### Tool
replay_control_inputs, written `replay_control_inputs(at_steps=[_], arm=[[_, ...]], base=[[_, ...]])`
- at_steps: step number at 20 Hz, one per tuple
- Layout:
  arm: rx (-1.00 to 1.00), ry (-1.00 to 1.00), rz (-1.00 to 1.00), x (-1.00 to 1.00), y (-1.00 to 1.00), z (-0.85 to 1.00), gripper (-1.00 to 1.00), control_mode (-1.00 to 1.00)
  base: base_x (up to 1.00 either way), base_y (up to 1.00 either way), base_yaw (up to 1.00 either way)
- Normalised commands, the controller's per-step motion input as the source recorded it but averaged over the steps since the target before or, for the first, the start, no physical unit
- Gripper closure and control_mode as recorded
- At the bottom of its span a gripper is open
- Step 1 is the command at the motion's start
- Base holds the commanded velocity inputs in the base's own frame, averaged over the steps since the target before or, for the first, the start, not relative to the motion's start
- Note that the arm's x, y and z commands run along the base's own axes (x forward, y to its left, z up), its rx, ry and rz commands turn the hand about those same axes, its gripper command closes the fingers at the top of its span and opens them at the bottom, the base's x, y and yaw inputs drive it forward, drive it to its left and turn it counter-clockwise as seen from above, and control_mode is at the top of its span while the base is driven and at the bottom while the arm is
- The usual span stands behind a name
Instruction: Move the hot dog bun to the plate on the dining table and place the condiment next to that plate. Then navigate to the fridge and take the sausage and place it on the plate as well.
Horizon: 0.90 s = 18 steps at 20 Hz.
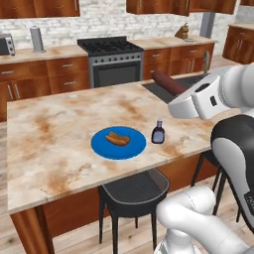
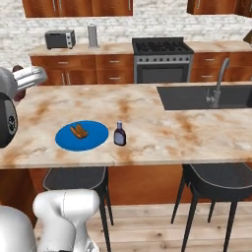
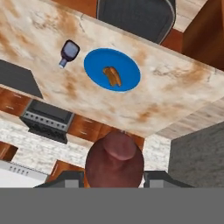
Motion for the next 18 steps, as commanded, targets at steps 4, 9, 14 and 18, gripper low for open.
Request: replay_control_inputs(at_steps=[4,9,14,18], arm=[[0.0,0.0,0.0,0.0,0.0,0.0,1.0,1.0],[-0.06,0.22,0.0,0.8,0.0,-0.24,1.0,-1.0],[-0.12,0.28,0.07,1.0,0.0,-0.64,1.0,-1.0],[-0.08,0.22,0.33,1.0,0.1,-0.99,1.0,-1.0]], base=[[0.28,0.13,0.0],[0.0,0.0,0.0],[0.0,0.0,0.0],[0.0,0.0,0.0]])
